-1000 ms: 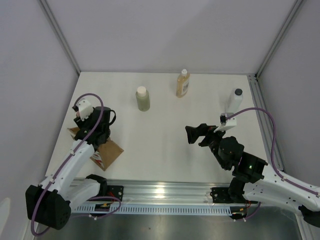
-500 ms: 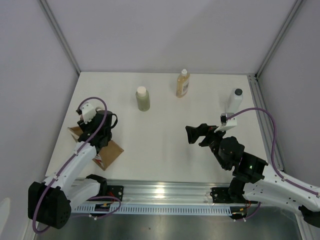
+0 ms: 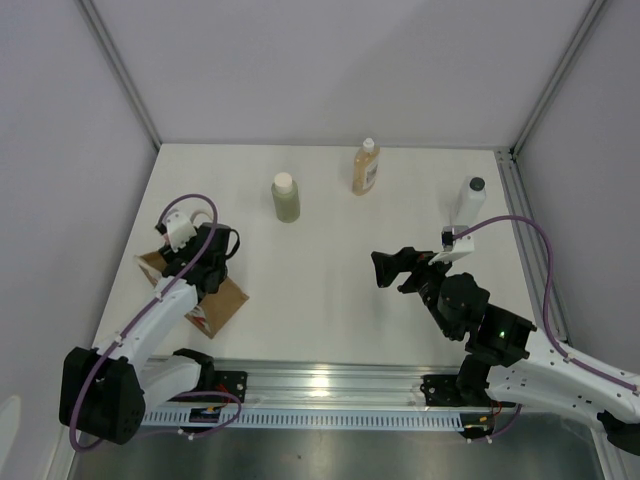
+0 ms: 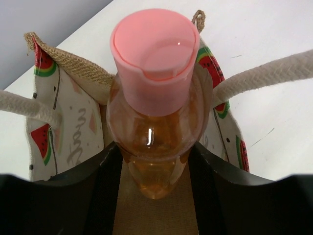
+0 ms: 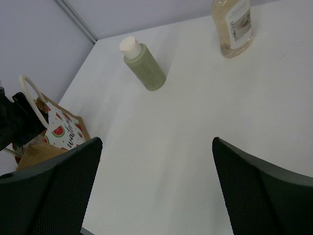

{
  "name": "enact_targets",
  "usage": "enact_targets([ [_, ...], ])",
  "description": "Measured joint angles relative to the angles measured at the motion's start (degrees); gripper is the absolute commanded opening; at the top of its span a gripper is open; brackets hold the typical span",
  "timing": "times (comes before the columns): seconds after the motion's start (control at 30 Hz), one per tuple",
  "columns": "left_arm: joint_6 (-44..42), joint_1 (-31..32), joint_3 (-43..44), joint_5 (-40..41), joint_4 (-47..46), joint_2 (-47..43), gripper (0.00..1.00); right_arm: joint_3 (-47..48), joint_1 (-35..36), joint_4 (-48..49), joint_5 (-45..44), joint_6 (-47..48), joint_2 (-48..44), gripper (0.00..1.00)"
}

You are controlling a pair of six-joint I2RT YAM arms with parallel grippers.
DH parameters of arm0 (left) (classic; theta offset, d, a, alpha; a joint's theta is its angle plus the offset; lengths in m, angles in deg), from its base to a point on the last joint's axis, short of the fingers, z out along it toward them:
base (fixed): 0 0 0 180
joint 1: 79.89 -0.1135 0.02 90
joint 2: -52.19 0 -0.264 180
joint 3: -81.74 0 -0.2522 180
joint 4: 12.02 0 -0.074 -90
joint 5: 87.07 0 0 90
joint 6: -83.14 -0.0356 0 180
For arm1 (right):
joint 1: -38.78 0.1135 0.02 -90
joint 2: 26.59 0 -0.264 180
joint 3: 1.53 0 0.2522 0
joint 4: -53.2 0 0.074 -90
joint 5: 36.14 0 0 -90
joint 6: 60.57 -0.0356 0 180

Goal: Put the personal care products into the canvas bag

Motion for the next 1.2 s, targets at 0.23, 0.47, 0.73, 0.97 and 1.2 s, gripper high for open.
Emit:
enact_targets([
  [0.23, 1.9, 0.0, 0.2, 0.5, 0.8, -1.4, 0.64, 0.0, 0.0, 0.0, 0.0, 0.0, 0.0, 0.98],
  [0.47, 3.3, 0.0, 1.3, 1.1, 0.3, -4.4, 0.70, 0.0, 0.0, 0.0, 0.0, 0.0, 0.0, 0.98],
  [0.73, 4.1, 0.3, 2.2, -1.9, 0.6, -8.7, 0.79, 0.0, 0.0, 0.0, 0.0, 0.0, 0.1, 0.98],
  [0.97, 1.8, 3.4, 5.4, -6.5, -0.3, -18.1, 0.99, 0.0, 0.0, 0.0, 0.0, 0.0, 0.6, 0.98],
  [1.2, -3.5, 11.4, 12.0, -10.5, -1.9, -23.7, 0.99, 0.0, 0.0, 0.1, 0.0, 0.1, 2.3, 0.98],
])
